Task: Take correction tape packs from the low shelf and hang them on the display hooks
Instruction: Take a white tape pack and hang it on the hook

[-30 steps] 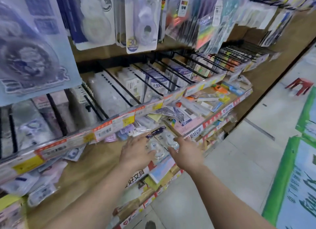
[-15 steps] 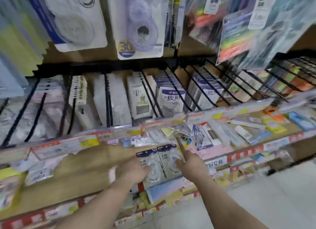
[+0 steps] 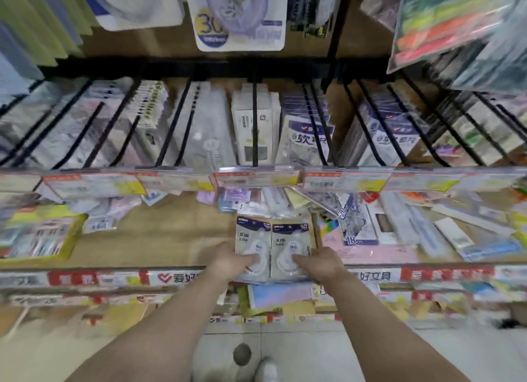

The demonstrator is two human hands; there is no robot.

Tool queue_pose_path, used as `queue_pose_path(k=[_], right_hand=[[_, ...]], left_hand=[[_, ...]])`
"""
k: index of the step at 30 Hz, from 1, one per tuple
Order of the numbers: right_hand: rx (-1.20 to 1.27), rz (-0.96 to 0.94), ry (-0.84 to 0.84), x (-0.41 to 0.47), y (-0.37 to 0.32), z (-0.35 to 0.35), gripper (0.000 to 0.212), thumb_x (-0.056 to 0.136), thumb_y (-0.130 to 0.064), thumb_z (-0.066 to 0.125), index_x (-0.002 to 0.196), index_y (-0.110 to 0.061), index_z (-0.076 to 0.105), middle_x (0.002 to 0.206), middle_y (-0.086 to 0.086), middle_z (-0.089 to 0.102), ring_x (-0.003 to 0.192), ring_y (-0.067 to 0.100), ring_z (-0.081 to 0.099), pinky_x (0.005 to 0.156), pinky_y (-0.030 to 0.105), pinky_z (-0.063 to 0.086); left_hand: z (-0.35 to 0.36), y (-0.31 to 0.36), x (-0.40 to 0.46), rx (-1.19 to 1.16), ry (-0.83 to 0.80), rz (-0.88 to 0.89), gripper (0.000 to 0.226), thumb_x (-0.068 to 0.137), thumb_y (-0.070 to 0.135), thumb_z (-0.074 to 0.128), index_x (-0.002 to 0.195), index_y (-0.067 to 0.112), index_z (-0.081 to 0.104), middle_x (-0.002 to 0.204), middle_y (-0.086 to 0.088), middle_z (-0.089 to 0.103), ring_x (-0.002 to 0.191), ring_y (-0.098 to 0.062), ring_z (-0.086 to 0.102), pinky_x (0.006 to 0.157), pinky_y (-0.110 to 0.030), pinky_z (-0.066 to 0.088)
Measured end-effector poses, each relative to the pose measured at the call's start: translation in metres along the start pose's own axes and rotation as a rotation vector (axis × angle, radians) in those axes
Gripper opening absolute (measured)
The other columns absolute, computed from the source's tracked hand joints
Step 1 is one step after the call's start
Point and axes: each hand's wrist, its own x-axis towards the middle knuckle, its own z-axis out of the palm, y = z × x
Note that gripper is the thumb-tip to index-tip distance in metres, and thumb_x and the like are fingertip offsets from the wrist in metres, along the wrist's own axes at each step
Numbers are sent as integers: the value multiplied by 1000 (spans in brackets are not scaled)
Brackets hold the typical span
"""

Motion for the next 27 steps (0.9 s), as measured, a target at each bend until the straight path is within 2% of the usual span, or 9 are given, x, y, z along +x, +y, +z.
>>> queue_pose_path(k=[2,5,7,12,14,17,21,24,27], right_hand=[[122,34,-93,-6,0,-2,27,90,-22,70,78,-8,51,65,6,47,51,17,46,46,23,38],[140,5,-183,-14,-4,4,21,90,-24,71,93,-9,57,77,7,56,65,20,53,54,27,48],[81,-59,-176,-17,-13,14,18,89,-23,72,92,-11,59,74,6,56,63,18,50,54,26,44],[36,-209,-274,-30,-57,66,15,88,-19,72,99,-10,68,74,9,59,59,17,44,50,23,29],[-33,-266,-288,-38,-79,97,18,86,-26,75,98,-13,70,81,9,66,63,20,52,50,24,35],[-145,-366,-294,-59,-112,147,19,84,-34,76,88,-18,68,76,3,67,61,18,59,52,25,46],[-141,-441,-383,-101,-153,224,20,87,-26,74,98,-13,62,68,-1,56,49,10,48,38,18,35],[-170,-542,-426,-139,-181,287,13,88,-22,73,95,-13,65,68,-3,60,47,3,53,46,18,41],[-115,-582,-514,-180,-208,351,6,90,-11,69,94,-15,66,83,2,66,65,11,60,63,27,51]], left_hand=[[-4,-3,-3,-114,-27,-18,29,84,12,78,110,12,66,105,-6,71,88,-23,66,71,-30,55],[-21,-13,-10,-172,-31,-6,25,84,8,77,107,16,67,103,-5,74,94,-26,70,88,-41,57],[-38,-23,-17,-241,-25,-8,21,85,7,76,103,15,69,104,-9,74,92,-26,70,90,-43,57],[-94,-52,-45,-416,77,-35,16,87,6,74,100,12,66,96,-7,73,83,-25,69,72,-32,55],[-122,-73,-57,-494,125,-47,21,87,7,74,107,8,67,99,-9,74,83,-25,70,69,-32,57],[-167,-108,-79,-591,197,-57,17,89,8,72,105,11,66,92,-4,72,75,-16,67,49,-20,53],[-234,-161,-109,-697,293,-53,19,90,12,71,108,11,65,90,-2,72,73,-16,66,49,-19,49],[-290,-207,-134,-743,360,-15,13,91,8,69,104,8,67,78,0,74,61,-15,69,45,-20,50],[-347,-250,-160,-780,436,40,12,91,-1,64,98,9,67,62,6,73,50,-8,68,42,-18,51]])
